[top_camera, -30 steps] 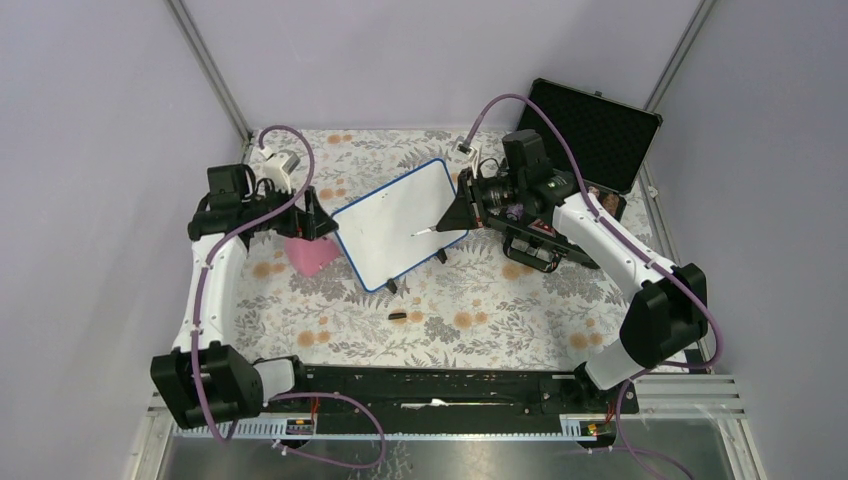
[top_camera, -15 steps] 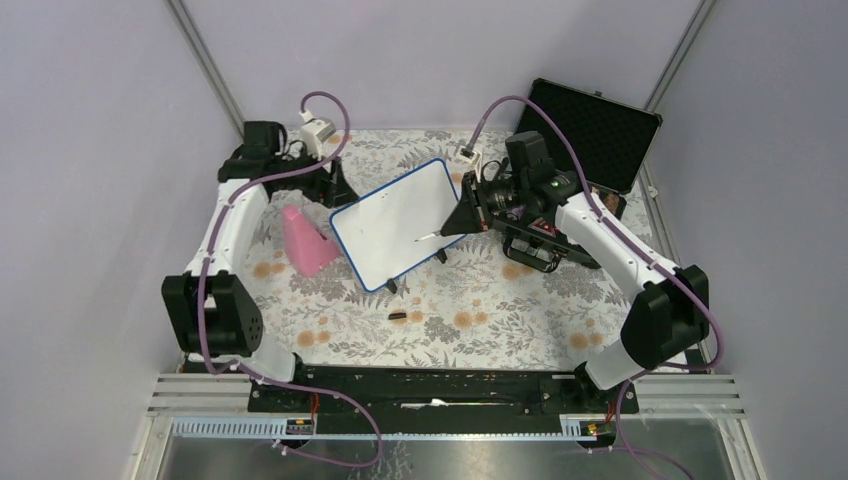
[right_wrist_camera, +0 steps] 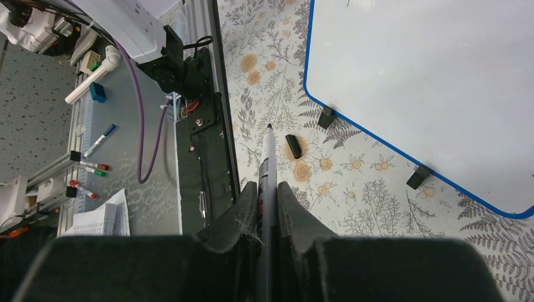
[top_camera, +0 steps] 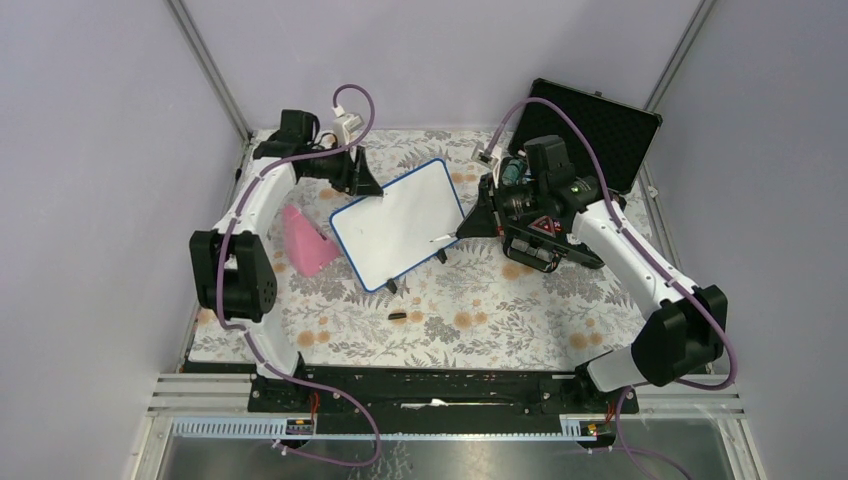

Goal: Write a sentence on the whiteboard
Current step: Hold the whiteboard on the whiteboard stand, then write a sentence on the whiteboard.

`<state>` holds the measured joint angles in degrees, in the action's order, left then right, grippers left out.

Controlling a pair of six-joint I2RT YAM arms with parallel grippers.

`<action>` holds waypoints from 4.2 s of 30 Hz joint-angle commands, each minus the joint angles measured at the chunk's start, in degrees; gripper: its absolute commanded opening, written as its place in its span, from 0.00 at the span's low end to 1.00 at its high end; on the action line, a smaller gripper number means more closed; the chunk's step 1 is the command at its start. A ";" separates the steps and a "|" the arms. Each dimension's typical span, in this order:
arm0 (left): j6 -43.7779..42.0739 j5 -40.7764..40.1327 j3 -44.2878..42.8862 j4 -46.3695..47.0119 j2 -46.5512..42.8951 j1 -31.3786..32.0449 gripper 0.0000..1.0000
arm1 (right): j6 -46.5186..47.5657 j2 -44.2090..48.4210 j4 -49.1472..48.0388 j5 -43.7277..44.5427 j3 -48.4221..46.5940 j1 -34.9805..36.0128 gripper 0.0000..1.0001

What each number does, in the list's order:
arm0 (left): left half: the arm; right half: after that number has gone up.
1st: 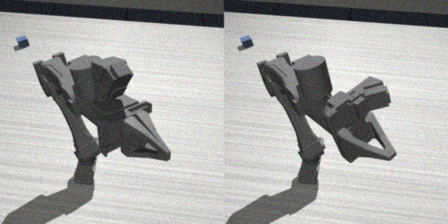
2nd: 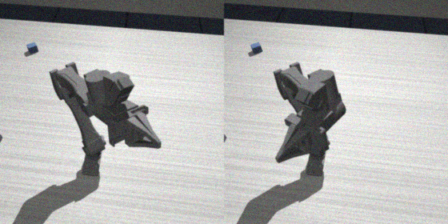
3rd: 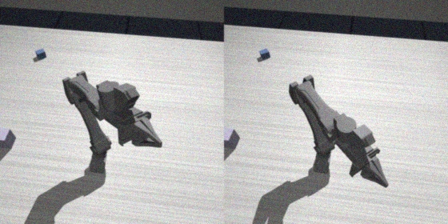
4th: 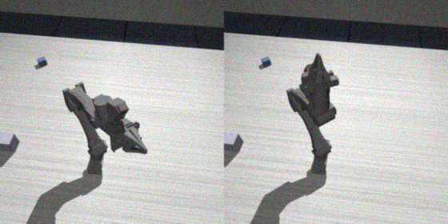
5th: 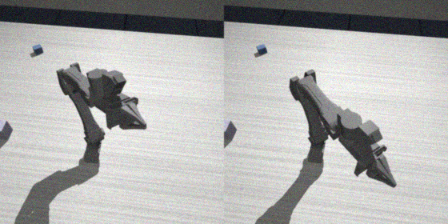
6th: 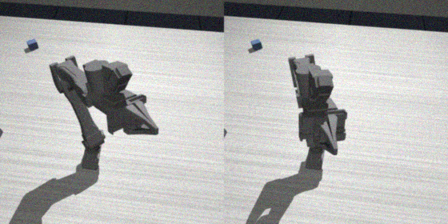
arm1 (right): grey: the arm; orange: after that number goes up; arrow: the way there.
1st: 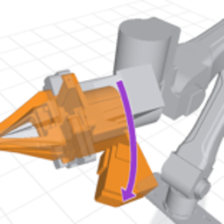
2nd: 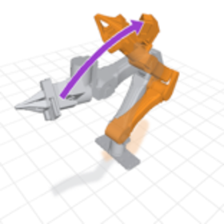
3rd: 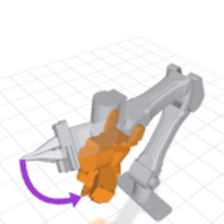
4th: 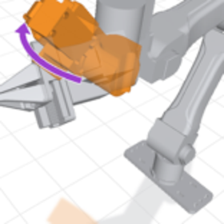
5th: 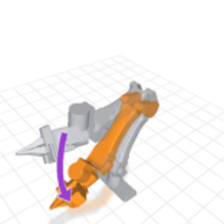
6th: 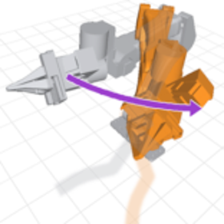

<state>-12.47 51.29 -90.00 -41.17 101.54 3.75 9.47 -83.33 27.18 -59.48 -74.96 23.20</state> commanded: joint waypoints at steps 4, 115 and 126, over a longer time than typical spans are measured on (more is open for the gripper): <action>4.87 8.36 -4.97 2.23 3.61 0.91 0.51 | 2.63 2.88 0.44 0.04 1.35 -0.22 0.00; -3.68 1.41 1.37 -11.46 -6.31 0.33 0.54 | 1.90 -1.48 -2.85 4.63 -3.06 4.67 0.00; -2.92 1.97 7.13 -10.63 -10.99 -2.82 0.41 | -5.24 -6.59 -14.27 14.34 -6.11 13.17 0.00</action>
<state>-16.23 53.30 -83.88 -52.84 91.68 2.07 6.96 -88.23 19.27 -50.06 -77.23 33.52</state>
